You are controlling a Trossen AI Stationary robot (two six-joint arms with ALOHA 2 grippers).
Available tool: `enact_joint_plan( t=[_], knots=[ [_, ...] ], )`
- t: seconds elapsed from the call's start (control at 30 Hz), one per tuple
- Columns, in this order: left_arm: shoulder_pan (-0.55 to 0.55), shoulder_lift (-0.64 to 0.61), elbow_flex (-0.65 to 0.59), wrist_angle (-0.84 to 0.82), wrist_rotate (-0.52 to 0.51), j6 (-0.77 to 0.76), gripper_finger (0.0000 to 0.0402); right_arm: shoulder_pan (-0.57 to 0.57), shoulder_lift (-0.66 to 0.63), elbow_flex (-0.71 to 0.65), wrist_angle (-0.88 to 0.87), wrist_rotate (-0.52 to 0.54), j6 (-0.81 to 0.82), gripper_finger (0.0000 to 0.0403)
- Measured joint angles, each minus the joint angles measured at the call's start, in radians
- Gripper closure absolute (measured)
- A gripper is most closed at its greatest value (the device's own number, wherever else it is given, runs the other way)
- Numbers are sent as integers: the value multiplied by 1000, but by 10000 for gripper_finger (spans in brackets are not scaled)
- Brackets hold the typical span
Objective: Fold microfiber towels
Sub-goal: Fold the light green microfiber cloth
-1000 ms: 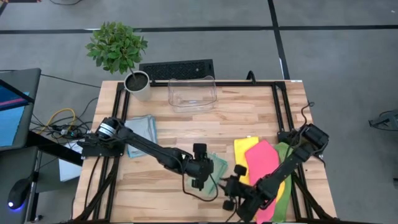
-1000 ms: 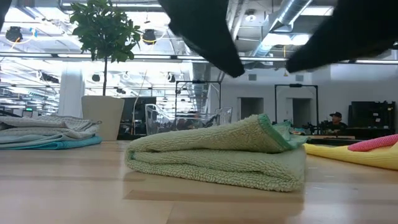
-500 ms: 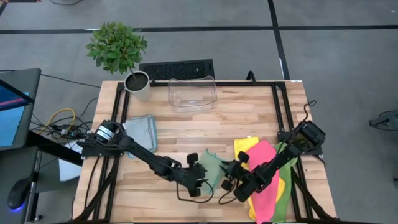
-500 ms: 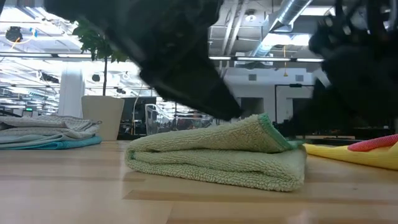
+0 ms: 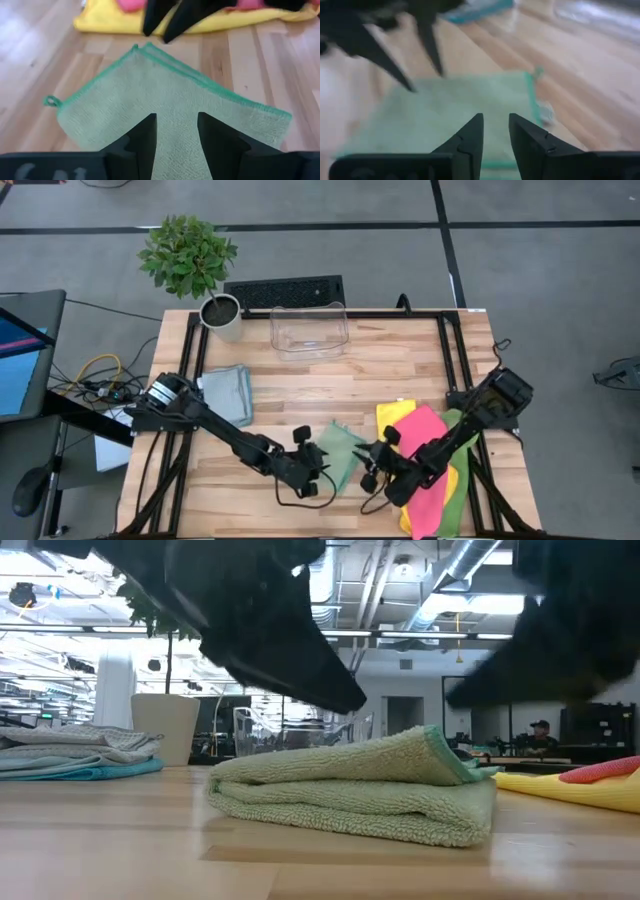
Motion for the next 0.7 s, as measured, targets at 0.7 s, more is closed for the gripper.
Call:
enact_joint_plan(
  t=[0.7],
  knots=[
    [-49, -75, 0, -195, -28, -41, 291, 7, 423, 321, 291, -179, -128, 285]
  ],
)
